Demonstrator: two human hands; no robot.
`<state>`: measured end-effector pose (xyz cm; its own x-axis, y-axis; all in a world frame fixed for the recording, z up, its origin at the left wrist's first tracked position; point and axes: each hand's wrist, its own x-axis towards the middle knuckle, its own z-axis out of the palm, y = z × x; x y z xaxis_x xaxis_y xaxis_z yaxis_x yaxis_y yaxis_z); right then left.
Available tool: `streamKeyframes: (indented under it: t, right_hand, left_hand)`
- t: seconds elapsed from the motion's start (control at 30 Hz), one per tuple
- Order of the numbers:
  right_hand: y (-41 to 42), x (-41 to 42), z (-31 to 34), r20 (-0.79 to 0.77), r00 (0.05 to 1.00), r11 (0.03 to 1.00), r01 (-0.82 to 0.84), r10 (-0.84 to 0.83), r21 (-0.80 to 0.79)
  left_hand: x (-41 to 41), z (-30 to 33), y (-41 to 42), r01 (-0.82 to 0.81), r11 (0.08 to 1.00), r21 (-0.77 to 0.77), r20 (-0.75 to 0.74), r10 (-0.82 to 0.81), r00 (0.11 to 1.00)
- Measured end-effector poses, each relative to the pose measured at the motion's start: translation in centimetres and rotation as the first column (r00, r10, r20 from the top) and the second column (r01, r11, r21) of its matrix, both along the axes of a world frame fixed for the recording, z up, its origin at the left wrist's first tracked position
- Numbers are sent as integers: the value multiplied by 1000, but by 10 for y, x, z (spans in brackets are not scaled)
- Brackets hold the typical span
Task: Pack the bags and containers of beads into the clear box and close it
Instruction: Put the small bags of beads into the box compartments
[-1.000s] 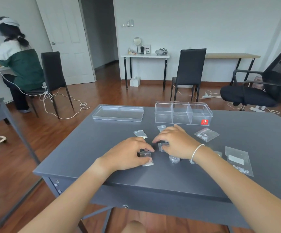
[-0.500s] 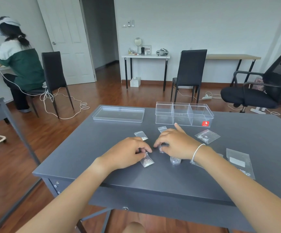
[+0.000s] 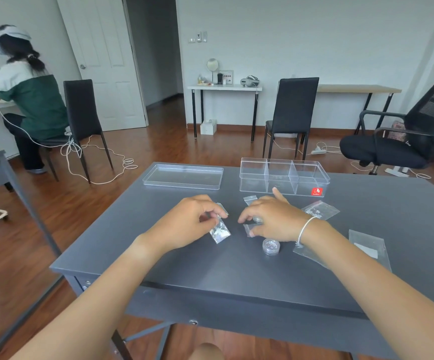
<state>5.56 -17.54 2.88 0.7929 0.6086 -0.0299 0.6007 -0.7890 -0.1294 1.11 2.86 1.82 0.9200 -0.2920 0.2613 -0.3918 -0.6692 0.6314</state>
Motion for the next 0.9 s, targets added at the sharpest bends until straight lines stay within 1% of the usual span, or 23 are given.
streamKeyframes:
  t: [0.27,0.43,0.67,0.8,0.9]
  right_hand:
    - [1,0,0,-31,999,1000,-12,12,5]
    - [2,1,-1,10,1000,998,-29,29,57]
    - [-1,1,4,91,996,957,-40,14,286]
    - [-8,2,13,38,999,888,-9,-10,461]
    - [-17,5,20,-15,999,813,36,-33,582]
  left_hand:
    - [1,10,4,9,999,-31,39,-8,999]
    - [4,15,4,5,999,-43,46,-3,999]
    - [10,21,5,-16,999,-45,22,17,1000]
    - [19,25,2,-29,998,-50,26,30,999]
    - [32,29,-2,-22,998,-66,18,23,1000]
